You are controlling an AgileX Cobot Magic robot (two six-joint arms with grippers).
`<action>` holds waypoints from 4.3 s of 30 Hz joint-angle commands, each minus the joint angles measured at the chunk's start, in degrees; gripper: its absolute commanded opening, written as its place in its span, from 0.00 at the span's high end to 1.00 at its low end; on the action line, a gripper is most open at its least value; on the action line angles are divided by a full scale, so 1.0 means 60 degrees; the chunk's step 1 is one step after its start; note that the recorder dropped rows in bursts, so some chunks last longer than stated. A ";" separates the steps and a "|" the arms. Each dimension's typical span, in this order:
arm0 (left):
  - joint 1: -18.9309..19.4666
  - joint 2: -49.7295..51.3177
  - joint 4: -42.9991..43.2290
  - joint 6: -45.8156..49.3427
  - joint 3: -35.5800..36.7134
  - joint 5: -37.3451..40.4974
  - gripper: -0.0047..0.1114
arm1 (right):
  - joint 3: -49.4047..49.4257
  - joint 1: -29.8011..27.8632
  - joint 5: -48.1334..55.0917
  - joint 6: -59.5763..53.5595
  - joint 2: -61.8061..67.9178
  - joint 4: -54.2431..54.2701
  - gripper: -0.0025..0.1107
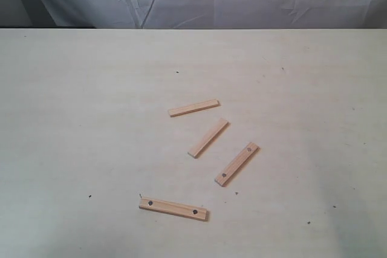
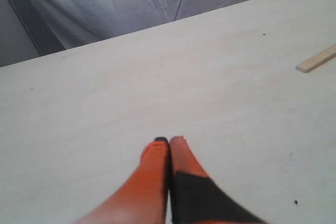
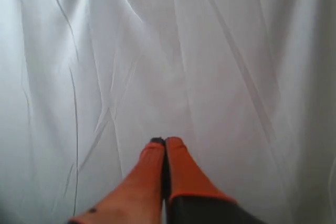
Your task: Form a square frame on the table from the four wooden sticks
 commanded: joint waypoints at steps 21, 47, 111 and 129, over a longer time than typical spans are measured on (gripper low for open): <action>-0.0159 -0.0062 0.0264 0.0015 0.0040 -0.0077 0.96 | -0.4589 -0.0038 0.7557 -0.0498 0.8925 0.2199 0.99; -0.0159 -0.0062 -0.3447 -0.1748 0.0040 -0.6097 0.96 | -0.5508 0.0073 0.8489 -0.1331 0.9930 0.2505 0.99; -0.0159 1.4715 -0.2119 -0.1288 -0.7823 0.1235 0.96 | -1.9151 0.4147 1.2751 0.1079 2.2748 -0.1036 0.99; -0.0159 1.4715 -0.2189 -0.1288 -0.7823 0.1056 0.96 | -1.9151 0.4066 1.3153 -1.0028 2.2711 0.0538 0.64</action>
